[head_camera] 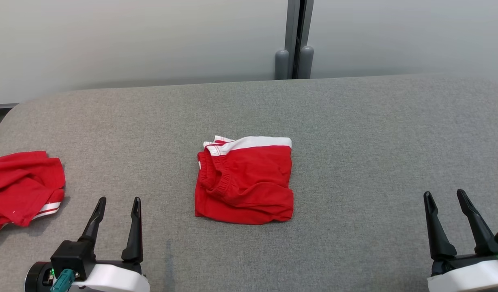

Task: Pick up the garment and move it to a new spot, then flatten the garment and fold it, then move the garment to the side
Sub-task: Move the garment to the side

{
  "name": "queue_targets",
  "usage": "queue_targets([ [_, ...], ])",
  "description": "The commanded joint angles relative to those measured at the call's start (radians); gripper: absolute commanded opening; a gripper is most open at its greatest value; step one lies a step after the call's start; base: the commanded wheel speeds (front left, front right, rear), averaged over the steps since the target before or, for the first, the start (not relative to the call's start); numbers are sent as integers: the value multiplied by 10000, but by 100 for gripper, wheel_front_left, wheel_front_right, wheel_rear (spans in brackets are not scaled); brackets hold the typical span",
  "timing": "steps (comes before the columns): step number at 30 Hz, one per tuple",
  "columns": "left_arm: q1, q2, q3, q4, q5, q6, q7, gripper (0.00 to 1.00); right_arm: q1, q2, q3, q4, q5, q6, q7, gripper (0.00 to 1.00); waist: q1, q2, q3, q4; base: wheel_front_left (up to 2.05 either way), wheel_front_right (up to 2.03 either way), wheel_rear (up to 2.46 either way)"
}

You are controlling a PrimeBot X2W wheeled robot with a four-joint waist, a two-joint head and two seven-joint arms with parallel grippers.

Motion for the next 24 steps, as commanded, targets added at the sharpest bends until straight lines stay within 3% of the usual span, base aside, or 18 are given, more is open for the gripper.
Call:
queue_targets([
  [1,-10,79,19,2,-40,55,-32,100,82,-29,-63,-71,-52,20,23,100,0,0,-6,7,0,0,0],
  [24,-272,127,-170,82,-108,127,-68,100,107,-27,-183,-161,-93,20,262,100,0,0,-116,206,0,0,0],
])
